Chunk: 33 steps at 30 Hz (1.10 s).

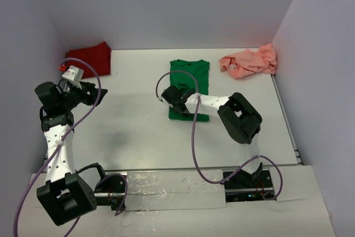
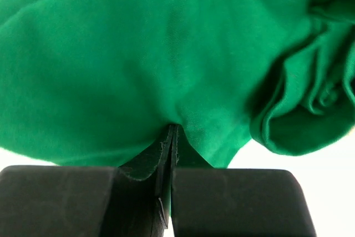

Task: Fold and stack the t-shirts
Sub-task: Fold the folded rectangular tshirt in 1/3 of the way, then grab one side of the 2/3 rectangular tshirt with right arm

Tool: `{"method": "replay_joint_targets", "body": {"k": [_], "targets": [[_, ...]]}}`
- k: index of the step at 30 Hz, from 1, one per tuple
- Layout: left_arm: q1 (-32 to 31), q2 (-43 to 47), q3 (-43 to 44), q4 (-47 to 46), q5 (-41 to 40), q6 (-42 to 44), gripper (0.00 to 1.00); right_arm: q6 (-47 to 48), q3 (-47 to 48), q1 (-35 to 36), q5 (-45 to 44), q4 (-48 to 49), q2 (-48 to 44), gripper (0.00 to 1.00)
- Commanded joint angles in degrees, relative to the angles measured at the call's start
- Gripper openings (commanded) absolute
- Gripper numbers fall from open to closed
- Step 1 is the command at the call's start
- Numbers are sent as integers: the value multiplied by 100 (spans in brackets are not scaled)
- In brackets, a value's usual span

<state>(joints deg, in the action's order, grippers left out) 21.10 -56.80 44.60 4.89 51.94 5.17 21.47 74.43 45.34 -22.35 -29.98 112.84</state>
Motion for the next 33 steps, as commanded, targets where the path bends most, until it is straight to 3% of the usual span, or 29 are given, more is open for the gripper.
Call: {"method": "replay_joint_targets", "body": {"k": [1,6,15,23,33], "targets": [[17,55,14,-58,193,72,75,339,-139,-61,-1007,1009,-7,0],[17,2,14,-40,220,81,75,542,-131,-78,-1176,1433,-77,0],[17,37,5,-23,202,133,75,172,291,-69,-551,818,-183,0],[17,72,-4,-5,185,169,75,954,-87,-227,-1560,1863,176,0],[25,125,-21,-5,150,160,75,1429,107,-781,-2493,2926,687,0]]}}
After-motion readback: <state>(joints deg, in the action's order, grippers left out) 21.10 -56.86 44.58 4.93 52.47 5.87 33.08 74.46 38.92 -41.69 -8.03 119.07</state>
